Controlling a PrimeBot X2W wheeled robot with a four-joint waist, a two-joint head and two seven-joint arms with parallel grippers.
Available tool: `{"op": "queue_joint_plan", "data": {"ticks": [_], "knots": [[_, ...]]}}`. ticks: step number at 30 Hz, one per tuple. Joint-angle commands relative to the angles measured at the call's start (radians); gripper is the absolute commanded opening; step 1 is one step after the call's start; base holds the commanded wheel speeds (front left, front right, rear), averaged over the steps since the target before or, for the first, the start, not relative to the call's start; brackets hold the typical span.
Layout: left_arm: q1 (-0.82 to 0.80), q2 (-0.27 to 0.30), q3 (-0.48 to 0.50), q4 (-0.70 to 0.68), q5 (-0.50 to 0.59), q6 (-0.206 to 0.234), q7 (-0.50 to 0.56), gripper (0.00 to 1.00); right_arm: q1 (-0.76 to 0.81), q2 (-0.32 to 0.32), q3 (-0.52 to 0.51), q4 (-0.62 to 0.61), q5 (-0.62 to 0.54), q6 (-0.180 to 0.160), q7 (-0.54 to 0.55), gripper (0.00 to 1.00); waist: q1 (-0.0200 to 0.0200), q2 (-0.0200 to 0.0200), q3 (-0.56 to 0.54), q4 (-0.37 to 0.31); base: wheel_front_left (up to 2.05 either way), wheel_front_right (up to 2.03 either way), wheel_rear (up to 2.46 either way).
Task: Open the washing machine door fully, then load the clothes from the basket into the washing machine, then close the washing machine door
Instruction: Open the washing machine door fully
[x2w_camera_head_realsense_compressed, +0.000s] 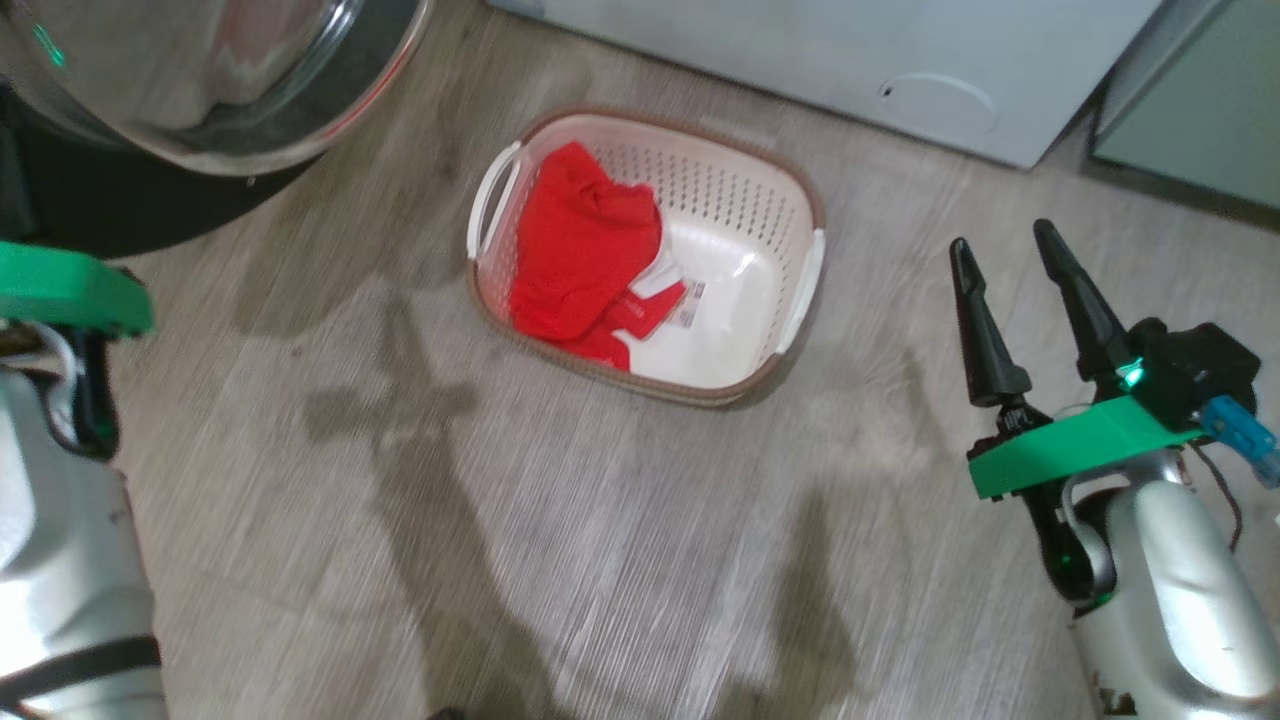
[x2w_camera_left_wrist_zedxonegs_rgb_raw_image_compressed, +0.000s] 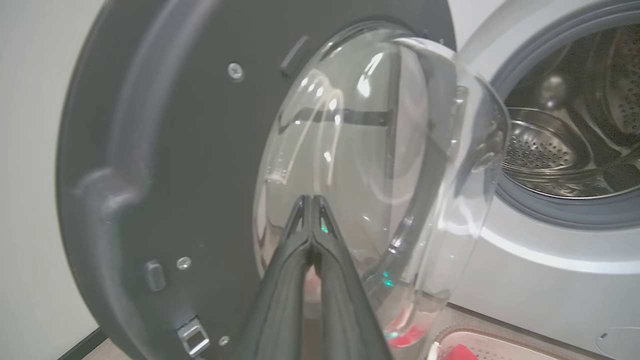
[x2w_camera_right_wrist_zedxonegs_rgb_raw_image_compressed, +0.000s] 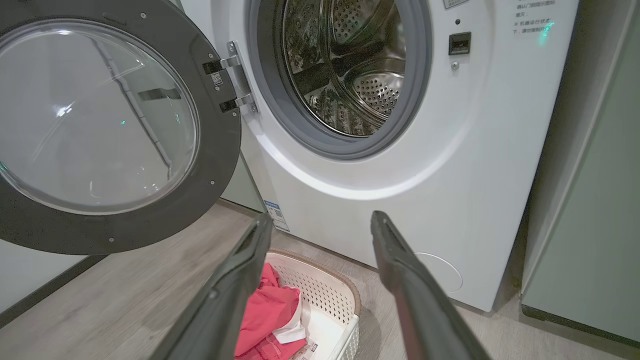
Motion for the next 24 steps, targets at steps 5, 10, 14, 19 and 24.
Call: {"op": "queue_joint_plan", "data": {"ticks": [5, 10, 14, 19, 24], "knots": [[0.059, 0.036, -0.061, -0.085, -0.011, -0.001, -0.005, 0.00, 0.011, 0.027, 0.032, -0.003, 0.021, 0.000, -0.027, 1.00, 0.0000, 0.0000, -0.088, -0.058, 0.00, 0.00, 0.00], [0.133, 0.029, -0.126, -0.140, -0.026, -0.001, -0.005, 0.00, 0.028, 0.036, 0.030, 0.013, 0.035, 0.000, -0.036, 1.00, 0.0000, 0.0000, -0.156, -0.112, 0.00, 0.00, 0.00], [0.202, 0.016, -0.167, -0.180, -0.036, -0.001, -0.005, 0.00, 0.049, 0.041, 0.023, 0.010, 0.041, 0.000, -0.039, 1.00, 0.0000, 0.0000, -0.201, -0.161, 0.00, 0.00, 0.00], [0.298, -0.017, -0.205, -0.236, -0.047, -0.001, -0.005, 0.00, 0.091, 0.048, 0.003, -0.023, 0.042, 0.000, -0.039, 1.00, 0.0000, 0.0000, -0.245, -0.237, 0.00, 0.00, 0.00], [0.357, -0.042, -0.206, -0.275, -0.063, -0.001, -0.005, 0.00, 0.116, 0.050, -0.011, -0.044, 0.040, 0.000, -0.039, 1.00, 0.0000, 0.0000, -0.260, -0.283, 0.00, 0.00, 0.00]]}}
